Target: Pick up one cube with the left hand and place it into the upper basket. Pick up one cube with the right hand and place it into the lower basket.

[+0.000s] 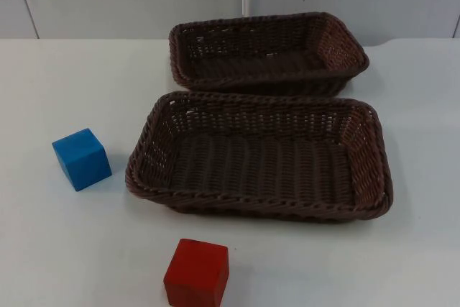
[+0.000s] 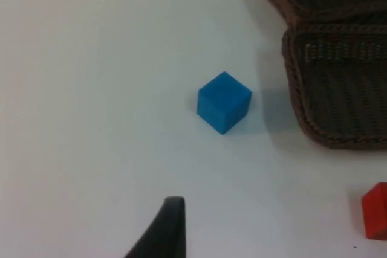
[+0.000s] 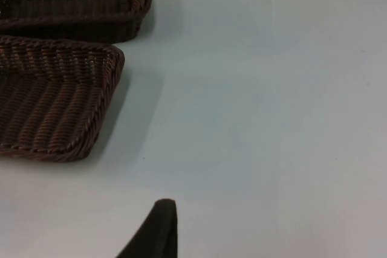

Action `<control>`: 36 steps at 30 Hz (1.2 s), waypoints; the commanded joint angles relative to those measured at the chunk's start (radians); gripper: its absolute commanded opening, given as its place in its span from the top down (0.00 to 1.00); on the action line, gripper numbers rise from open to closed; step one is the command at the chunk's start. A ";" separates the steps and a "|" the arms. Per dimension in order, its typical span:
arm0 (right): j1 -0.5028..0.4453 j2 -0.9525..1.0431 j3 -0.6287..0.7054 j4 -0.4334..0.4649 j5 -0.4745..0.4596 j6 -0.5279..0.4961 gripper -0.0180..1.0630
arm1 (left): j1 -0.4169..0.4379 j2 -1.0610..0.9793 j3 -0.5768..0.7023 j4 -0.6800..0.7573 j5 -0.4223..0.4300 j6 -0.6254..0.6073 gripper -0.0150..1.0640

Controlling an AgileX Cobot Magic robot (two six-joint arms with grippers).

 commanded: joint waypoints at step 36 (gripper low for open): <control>-0.006 -0.004 0.005 0.004 -0.009 0.003 0.01 | 0.002 0.653 -0.230 -0.028 -0.165 0.047 0.01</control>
